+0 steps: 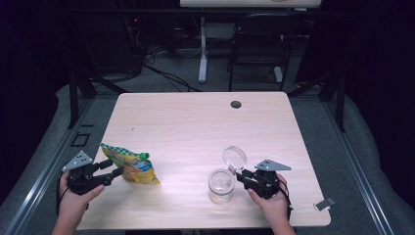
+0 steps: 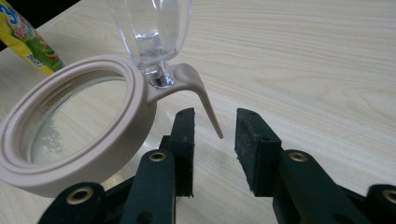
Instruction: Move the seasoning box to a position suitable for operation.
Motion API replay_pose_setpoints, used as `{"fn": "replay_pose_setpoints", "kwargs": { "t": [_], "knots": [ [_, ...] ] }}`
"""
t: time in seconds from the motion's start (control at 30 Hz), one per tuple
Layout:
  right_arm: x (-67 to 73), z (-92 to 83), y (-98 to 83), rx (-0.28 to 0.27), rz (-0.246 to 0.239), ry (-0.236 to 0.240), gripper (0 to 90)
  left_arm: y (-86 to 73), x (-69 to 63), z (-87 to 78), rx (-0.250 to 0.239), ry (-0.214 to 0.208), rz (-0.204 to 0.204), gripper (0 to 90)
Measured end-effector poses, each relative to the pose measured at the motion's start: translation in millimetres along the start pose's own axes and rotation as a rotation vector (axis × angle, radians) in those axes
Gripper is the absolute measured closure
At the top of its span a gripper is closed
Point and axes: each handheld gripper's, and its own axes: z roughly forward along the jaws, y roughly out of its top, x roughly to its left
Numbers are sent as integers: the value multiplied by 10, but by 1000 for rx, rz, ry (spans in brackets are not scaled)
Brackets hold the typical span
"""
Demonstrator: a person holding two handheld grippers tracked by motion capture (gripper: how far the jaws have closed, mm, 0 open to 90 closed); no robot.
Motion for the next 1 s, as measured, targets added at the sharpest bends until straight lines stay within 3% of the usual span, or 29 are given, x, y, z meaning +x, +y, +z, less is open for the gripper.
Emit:
{"fn": "replay_pose_setpoints", "kwargs": {
  "t": [0.2, 0.5, 1.0],
  "knots": [
    [-3, 7, 9, 3, 2, 4, 674, -15, -9, -33, -1, 1, -4, 467],
    [11, 29, 26, 2, 2, 10, 668, -12, -51, -117, -17, -46, -1, 584],
    [10, 27, 29, 0, 2, 13, 662, 42, -129, -184, -13, -94, 66, 717]
  ]
}}
